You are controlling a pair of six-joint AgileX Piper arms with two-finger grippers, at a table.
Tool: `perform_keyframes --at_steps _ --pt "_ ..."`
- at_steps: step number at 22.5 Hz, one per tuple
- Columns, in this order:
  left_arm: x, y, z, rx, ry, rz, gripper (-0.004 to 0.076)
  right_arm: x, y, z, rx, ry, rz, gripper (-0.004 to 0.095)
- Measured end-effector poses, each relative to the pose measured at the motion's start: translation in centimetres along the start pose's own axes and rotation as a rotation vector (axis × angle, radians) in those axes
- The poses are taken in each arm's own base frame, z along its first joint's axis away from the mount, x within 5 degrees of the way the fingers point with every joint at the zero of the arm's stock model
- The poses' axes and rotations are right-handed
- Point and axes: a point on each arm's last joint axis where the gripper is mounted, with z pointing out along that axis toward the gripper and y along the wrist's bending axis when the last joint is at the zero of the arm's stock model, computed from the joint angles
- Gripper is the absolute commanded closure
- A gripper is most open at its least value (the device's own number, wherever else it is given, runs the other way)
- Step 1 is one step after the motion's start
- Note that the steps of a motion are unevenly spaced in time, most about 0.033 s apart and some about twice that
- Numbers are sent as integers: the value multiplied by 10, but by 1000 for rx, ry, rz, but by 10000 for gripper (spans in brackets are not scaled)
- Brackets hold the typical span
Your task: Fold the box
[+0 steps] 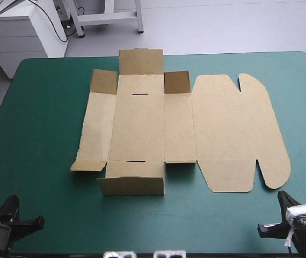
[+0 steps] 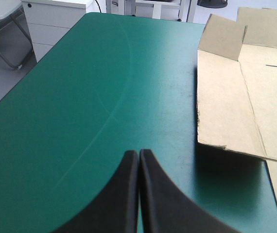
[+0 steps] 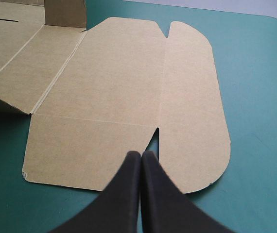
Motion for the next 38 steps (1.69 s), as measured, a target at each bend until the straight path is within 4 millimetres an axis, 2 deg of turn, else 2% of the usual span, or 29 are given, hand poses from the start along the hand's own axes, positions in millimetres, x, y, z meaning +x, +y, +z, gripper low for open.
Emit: perform_keyframes --at_steps 19,21,23,25,28,29,30,31,38 --pt "-1 0 0 0 -1 0 732 0 0 0 0 0 0 928" --pt "-12 -1 -2 1 -3 0 732 0 0 0 0 0 0 928" --pt "-35 -4 -2 1 -14 17 732 0 0 0 0 0 0 928" --pt "-69 -10 10 1 21 68 732 0 0 0 0 0 0 928" --pt "-96 -18 39 -1 103 125 732 0 0 0 0 0 0 928" --pt "-105 -22 57 -4 157 143 732 0 0 0 0 0 0 928" --pt "-109 -23 64 -5 174 150 732 0 0 0 0 0 0 928" --pt "-115 -26 82 -7 224 160 732 0 0 0 0 0 0 928" --pt "-122 -37 148 -17 403 184 731 0 0 0 0 0 0 928"
